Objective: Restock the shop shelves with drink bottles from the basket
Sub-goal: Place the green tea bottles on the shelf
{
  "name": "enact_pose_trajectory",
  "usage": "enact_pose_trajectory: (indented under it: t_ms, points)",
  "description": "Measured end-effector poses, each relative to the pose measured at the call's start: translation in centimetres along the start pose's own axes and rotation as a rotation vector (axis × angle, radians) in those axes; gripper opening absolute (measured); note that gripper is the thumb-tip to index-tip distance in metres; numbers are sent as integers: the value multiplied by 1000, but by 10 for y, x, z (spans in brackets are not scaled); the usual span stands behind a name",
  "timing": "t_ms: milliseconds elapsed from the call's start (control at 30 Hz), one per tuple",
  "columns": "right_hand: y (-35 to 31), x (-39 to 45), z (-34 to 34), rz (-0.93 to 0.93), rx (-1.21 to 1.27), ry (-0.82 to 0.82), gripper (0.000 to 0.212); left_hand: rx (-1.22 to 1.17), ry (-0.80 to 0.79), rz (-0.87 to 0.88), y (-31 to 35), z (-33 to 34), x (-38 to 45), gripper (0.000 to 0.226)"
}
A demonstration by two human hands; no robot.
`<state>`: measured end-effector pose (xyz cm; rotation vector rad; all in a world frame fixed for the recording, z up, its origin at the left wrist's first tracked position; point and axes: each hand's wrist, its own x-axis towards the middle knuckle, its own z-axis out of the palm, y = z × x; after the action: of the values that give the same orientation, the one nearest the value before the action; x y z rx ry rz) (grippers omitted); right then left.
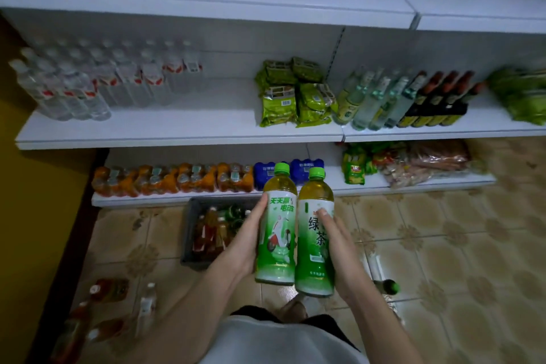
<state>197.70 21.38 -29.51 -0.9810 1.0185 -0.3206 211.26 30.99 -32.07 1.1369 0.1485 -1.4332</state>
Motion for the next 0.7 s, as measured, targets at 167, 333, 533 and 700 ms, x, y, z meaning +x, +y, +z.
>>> enact_pose_trajectory:
  t_ms: [167, 333, 533, 700]
  points:
    - [-2, -20, -22, -43, 39, 55, 28, 181, -23, 32, -17, 27, -11, 72]
    - [-21, -28, -47, -121, 30, 46, 29, 256, -48, 129, -17, 61, -10, 58]
    - [-66, -26, -122, -240, 12, 71, 59, 367, -78, 260, -16, 159, -6, 29]
    - [-128, -24, -188, -372, -11, 95, 85, 405, -164, 388, -1, 252, 6, 52]
